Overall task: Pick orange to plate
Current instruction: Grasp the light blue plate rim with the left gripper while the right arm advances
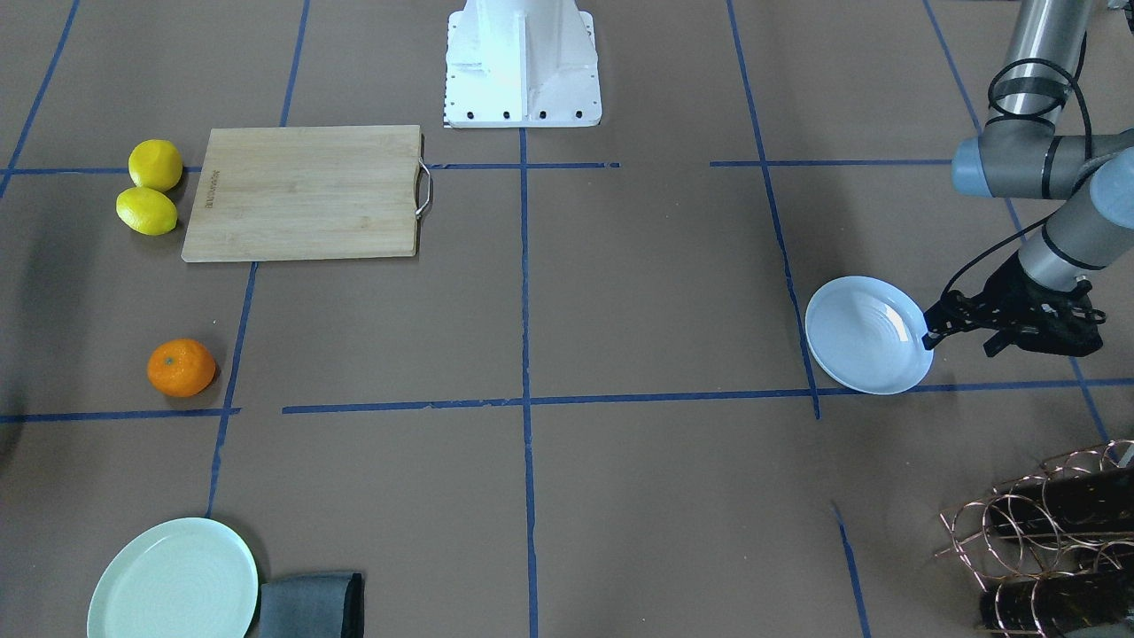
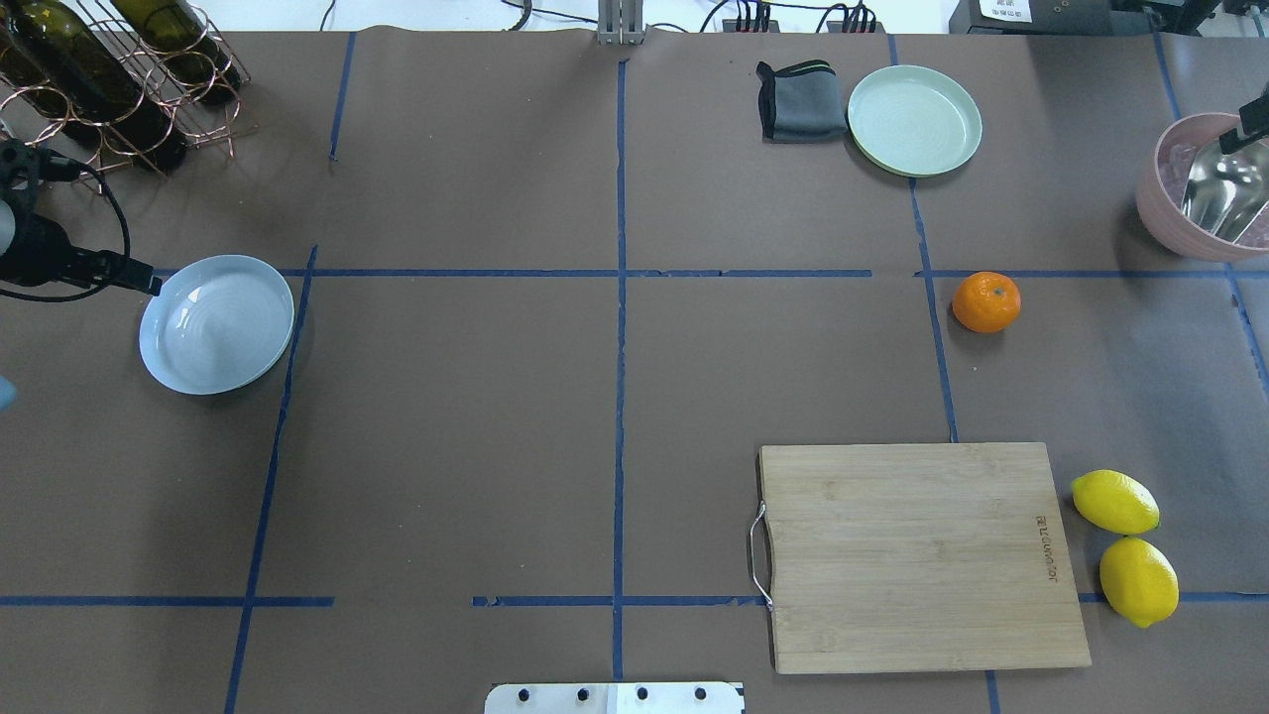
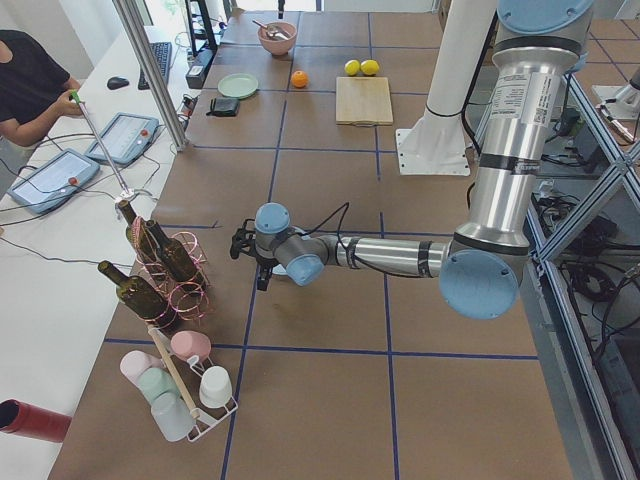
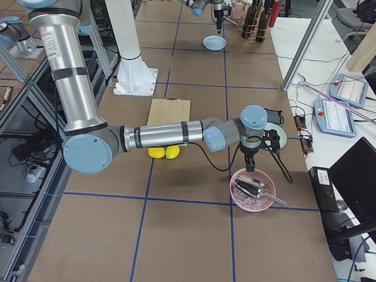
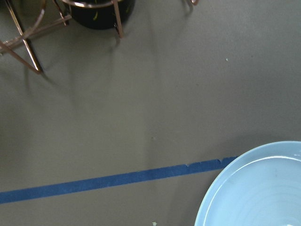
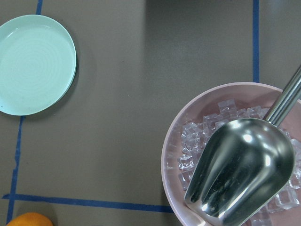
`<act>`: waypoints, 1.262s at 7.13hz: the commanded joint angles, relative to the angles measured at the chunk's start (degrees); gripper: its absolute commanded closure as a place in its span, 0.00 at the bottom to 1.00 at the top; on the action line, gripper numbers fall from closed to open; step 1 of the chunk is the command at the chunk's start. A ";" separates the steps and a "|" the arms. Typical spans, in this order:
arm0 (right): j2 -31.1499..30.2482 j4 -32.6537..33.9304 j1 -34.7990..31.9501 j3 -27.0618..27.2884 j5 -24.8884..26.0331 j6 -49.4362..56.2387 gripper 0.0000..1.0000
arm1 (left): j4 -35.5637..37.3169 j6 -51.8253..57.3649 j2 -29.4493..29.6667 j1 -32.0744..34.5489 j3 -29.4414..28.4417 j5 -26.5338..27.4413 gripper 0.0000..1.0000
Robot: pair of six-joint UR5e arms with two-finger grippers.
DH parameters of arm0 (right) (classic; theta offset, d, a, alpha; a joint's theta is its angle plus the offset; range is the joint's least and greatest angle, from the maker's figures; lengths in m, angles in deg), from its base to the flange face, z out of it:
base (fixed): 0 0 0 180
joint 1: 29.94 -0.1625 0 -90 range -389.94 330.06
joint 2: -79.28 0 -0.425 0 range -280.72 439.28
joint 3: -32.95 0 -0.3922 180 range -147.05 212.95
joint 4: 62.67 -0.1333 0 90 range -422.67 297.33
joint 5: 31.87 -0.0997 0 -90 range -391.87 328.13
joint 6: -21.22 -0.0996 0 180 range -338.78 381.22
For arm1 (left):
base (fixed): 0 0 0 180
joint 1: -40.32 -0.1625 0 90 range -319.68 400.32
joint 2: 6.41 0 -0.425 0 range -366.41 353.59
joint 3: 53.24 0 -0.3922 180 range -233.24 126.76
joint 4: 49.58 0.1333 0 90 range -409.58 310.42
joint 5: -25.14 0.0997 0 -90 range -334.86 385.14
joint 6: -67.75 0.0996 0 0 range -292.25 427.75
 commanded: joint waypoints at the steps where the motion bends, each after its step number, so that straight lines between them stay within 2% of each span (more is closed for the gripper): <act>1: 1.11 -0.02 0.18 1.14 -0.01 -4.17 0.00 | -0.37 -1.29 0.04 -2.02 -0.20 1.49 0.09; 2: 1.21 -0.02 0.27 1.23 -0.01 -5.23 0.00 | -0.37 -1.29 0.04 -2.12 -0.20 1.49 0.15; 4: 1.38 -0.02 0.27 1.58 -0.01 -5.33 0.00 | -0.37 -1.11 -0.05 -2.12 -0.20 1.49 0.37; 8: 1.56 -0.02 0.18 1.58 -0.10 -5.33 0.00 | -0.37 -0.76 0.04 -2.81 -0.02 1.23 0.40; 9: 1.56 -0.02 0.18 1.58 -0.01 -5.42 0.00 | -0.37 -0.76 0.04 -2.99 -0.02 1.14 0.46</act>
